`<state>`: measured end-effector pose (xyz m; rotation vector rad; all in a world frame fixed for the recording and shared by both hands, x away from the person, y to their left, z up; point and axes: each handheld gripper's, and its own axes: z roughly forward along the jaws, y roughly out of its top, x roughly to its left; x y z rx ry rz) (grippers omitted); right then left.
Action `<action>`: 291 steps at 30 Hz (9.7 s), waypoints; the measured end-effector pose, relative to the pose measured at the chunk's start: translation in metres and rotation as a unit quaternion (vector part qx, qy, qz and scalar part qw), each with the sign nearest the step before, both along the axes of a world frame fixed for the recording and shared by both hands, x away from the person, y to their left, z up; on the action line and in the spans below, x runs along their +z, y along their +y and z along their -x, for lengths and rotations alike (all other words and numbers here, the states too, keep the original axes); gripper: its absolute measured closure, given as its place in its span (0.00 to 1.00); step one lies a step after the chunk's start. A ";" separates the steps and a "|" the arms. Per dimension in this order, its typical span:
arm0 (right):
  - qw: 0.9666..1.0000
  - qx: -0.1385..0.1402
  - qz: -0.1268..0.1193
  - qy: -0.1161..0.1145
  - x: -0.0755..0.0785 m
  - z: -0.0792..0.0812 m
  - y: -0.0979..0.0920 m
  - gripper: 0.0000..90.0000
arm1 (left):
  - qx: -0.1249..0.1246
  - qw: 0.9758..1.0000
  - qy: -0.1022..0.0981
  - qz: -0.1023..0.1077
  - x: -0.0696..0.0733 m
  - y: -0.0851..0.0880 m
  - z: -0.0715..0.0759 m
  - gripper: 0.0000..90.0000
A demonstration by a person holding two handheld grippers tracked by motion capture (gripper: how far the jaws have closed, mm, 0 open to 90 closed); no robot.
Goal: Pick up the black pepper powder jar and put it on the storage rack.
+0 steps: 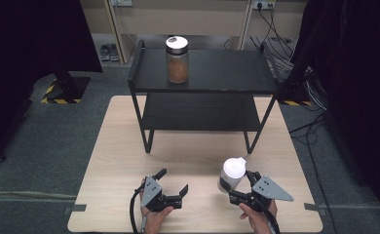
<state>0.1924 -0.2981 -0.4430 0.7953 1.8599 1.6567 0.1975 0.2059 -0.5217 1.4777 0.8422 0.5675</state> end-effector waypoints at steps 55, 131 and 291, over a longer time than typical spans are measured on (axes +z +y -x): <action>0.998 0.061 0.008 -0.025 0.193 -0.089 0.029 0.34 | -0.006 1.000 0.002 0.008 -0.001 0.002 0.000 0.00; 0.998 -0.060 -0.005 -0.003 0.255 -0.191 0.088 0.34 | -0.012 1.000 0.001 0.015 -0.003 0.005 -0.001 0.00; 0.997 0.023 -0.014 0.076 -0.029 -0.023 0.020 0.00 | -0.015 1.000 0.004 0.015 -0.002 0.005 -0.001 0.00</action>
